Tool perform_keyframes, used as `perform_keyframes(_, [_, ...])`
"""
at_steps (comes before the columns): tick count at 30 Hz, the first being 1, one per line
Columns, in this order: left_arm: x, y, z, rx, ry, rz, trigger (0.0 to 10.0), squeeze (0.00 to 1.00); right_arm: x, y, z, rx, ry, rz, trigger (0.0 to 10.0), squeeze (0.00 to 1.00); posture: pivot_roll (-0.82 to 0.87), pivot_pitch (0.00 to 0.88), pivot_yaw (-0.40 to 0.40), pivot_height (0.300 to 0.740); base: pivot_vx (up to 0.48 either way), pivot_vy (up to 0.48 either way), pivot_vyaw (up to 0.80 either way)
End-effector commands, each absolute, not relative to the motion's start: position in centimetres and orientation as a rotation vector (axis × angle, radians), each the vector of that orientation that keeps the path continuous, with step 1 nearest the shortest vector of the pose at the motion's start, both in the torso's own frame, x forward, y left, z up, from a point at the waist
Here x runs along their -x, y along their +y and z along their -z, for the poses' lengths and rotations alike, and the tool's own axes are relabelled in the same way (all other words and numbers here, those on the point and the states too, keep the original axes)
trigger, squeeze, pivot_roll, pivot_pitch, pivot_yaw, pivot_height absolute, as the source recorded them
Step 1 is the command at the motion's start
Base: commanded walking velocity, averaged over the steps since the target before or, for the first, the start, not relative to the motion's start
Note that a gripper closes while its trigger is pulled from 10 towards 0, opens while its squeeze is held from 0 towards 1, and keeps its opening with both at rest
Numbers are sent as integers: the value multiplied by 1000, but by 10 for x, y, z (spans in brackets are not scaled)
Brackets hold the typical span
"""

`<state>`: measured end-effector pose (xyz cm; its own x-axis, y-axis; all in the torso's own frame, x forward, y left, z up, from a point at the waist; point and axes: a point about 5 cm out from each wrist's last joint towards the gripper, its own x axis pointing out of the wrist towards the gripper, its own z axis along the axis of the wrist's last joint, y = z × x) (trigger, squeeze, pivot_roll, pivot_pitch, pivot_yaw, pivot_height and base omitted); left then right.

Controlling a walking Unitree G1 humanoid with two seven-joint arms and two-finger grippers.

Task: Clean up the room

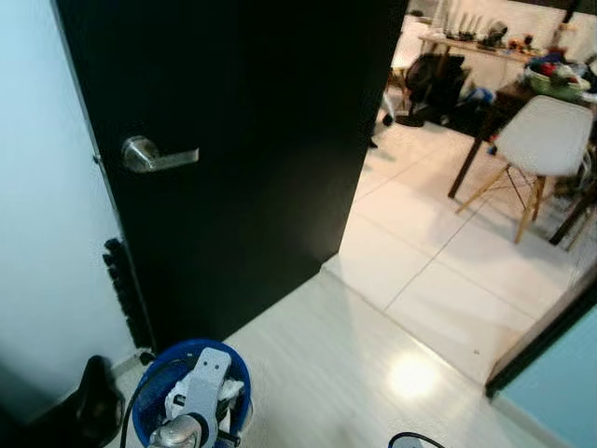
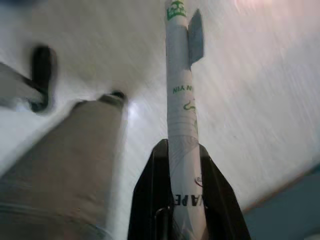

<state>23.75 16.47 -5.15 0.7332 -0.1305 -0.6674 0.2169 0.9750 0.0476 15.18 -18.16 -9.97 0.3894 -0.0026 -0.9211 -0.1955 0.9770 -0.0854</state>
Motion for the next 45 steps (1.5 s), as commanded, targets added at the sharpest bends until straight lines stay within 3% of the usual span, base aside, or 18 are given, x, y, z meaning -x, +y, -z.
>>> perform_keyframes(1, [-236,163,54,-137,747,184,10000,0,-148,-190,100,202,1173,-110,10000,0,50,0,-68,740,356,0,0])
perform_keyframes(8, [-229,174,59,-185,814,105,10000,0,-151,-188,99,226,1152,-166,10000,0,43,0,-66,740,335,0,480])
perform_keyframes(13, [-209,173,73,-93,945,75,10000,0,-150,-189,99,214,1156,-144,10000,0,43,0,-69,740,60,0,610])
perform_keyframes(20, [-201,171,78,-62,990,82,10000,0,-150,-189,99,202,1151,-131,10000,0,38,0,-71,740,0,0,0])
perform_keyframes(21, [-201,171,78,-50,986,79,10000,1000,-151,-189,99,201,1149,-131,10000,0,38,0,-71,740,0,0,0])
perform_keyframes(30, [-219,173,66,-63,878,90,10000,1000,-151,-189,99,198,1148,-133,10000,0,37,0,-74,740,0,0,0])
perform_keyframes(33, [-231,182,57,-150,813,52,10000,1000,-150,-189,99,193,1151,-135,10000,0,35,0,-71,740,0,0,0])
perform_keyframes(44, [-221,206,60,-326,823,-42,10000,1000,-148,-189,100,187,1153,-131,10000,0,33,0,-71,740,0,0,0])
perform_keyframes(45, [-208,205,68,-325,872,-19,10000,0,-150,-189,99,207,1139,-134,10000,0,37,0,-74,740,0,0,800])
